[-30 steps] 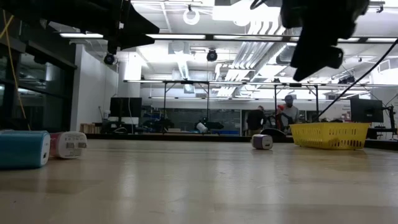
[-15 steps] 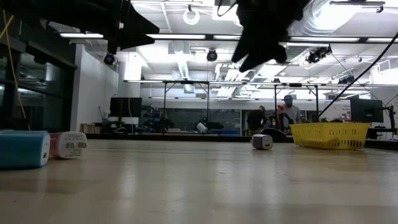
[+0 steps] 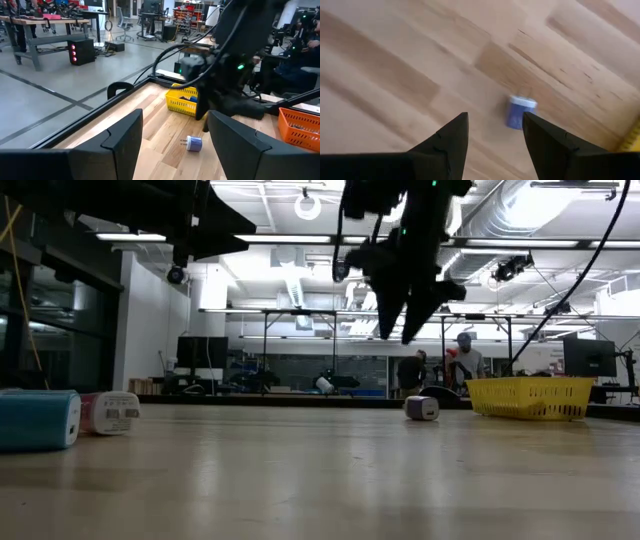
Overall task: Pick & Place Office items
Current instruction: Put the purple charger adapter into the orange bin
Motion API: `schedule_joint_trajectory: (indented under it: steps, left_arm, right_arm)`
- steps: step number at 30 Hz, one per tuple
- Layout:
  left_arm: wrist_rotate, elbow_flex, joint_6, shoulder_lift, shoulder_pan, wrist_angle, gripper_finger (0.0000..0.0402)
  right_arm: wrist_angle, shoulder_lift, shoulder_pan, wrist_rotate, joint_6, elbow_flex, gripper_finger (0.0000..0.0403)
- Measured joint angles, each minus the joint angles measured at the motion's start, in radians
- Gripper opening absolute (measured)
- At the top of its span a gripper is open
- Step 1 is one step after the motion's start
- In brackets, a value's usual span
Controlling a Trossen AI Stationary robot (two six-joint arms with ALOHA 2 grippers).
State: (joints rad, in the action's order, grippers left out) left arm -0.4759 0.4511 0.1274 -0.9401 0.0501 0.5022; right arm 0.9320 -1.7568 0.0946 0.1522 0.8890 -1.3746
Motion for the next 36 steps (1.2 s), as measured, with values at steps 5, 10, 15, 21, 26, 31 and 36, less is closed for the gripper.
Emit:
schedule_joint_trajectory:
  steps: [5,10,15,21,26,31,36]
  left_arm:
    - [0.0,0.0,0.0,0.0,0.0,0.0,0.0218]
    - [0.0,0.0,0.0,0.0,0.0,0.001,0.0218]
    - [0.0,0.0,0.0,0.0,0.0,0.001,0.0218]
    - [0.0,0.0,0.0,0.0,0.0,0.001,0.0218]
    - [0.0,0.0,0.0,0.0,0.0,0.001,0.0218]
    - [0.0,0.0,0.0,0.0,0.0,0.001,0.0218]
    - [0.0,0.0,0.0,0.0,0.0,0.0,0.0218]
  right_arm:
    - [0.034,-0.036,0.033,-0.022,0.059,0.001,0.0173]
    - [0.054,-0.051,0.031,-0.007,0.092,-0.001,0.0173]
    - [0.063,-0.08,0.027,0.005,0.105,0.0,0.0173]
    - [0.066,-0.108,0.024,0.007,0.104,0.0,0.0173]
    - [0.087,-0.124,0.023,-0.002,0.102,0.001,0.0173]
    - [0.09,-0.124,0.023,-0.002,0.102,0.001,0.0173]
    - [0.082,-0.124,0.023,-0.002,0.102,0.008,0.0173]
